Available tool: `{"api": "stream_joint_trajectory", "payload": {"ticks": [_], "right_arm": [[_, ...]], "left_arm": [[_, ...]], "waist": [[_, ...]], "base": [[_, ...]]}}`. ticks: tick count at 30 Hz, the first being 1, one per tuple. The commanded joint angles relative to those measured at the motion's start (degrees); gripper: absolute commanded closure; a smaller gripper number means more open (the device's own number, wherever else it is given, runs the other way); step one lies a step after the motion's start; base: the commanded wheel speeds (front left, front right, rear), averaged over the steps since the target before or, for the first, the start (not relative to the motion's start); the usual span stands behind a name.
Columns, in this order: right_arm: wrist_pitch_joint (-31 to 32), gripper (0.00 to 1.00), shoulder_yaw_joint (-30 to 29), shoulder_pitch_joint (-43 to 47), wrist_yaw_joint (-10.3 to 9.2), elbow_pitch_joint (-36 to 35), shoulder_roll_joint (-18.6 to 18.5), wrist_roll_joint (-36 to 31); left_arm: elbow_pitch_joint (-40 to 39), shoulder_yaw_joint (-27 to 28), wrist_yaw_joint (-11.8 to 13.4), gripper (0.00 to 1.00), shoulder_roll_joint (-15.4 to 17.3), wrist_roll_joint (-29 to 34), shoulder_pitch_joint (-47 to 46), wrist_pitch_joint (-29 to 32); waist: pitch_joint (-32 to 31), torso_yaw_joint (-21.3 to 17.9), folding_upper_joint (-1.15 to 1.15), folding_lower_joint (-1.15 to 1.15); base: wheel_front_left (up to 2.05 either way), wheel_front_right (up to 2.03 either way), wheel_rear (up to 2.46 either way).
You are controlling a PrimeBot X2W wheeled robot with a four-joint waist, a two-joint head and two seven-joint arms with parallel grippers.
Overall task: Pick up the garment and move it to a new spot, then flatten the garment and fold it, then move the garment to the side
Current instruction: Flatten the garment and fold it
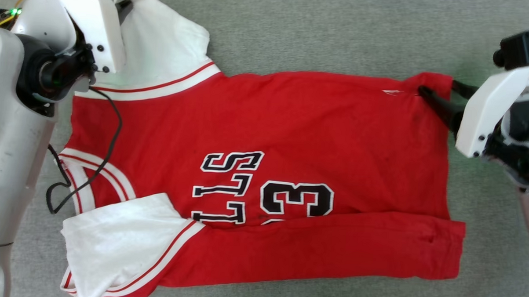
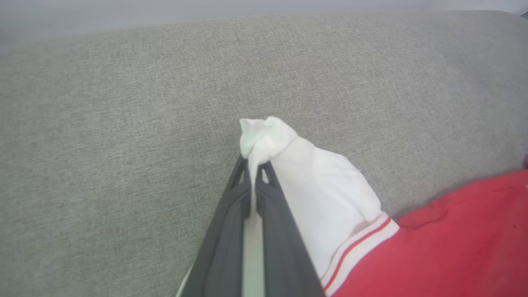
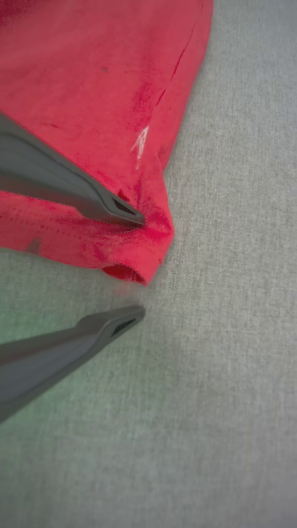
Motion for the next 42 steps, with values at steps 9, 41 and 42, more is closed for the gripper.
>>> {"api": "stream_joint_trajectory", "payload": {"ticks": [9, 41, 42], "right_arm": [[6.88, 1.00, 4.53, -3.66, -0.01, 5.91, -1.57, 0.11], [-13.73, 0.00, -1.56, 28.73, -0.02, 0.96, 1.83, -0.74], [-15.32, 0.00, -1.87, 29.37, -0.02, 1.41, 2.07, -1.14]], "left_arm": [[0.60, 1.32, -1.25, 1.00, -0.97, -1.75, 3.67, -4.86], [-10.12, 5.31, 7.91, 0.00, -4.83, -8.72, 55.27, -23.21], [-9.61, 5.40, 7.84, 0.00, -5.43, -8.54, 55.18, -24.49]], "waist": [[-1.88, 2.41, 0.00, -0.01], [-20.80, 3.91, 0.00, -0.01], [-21.02, 3.81, 0.00, -0.01]], "base": [[0.00, 0.00, 0.00], [0.00, 0.00, 0.00], [0.00, 0.00, 0.00]]}}
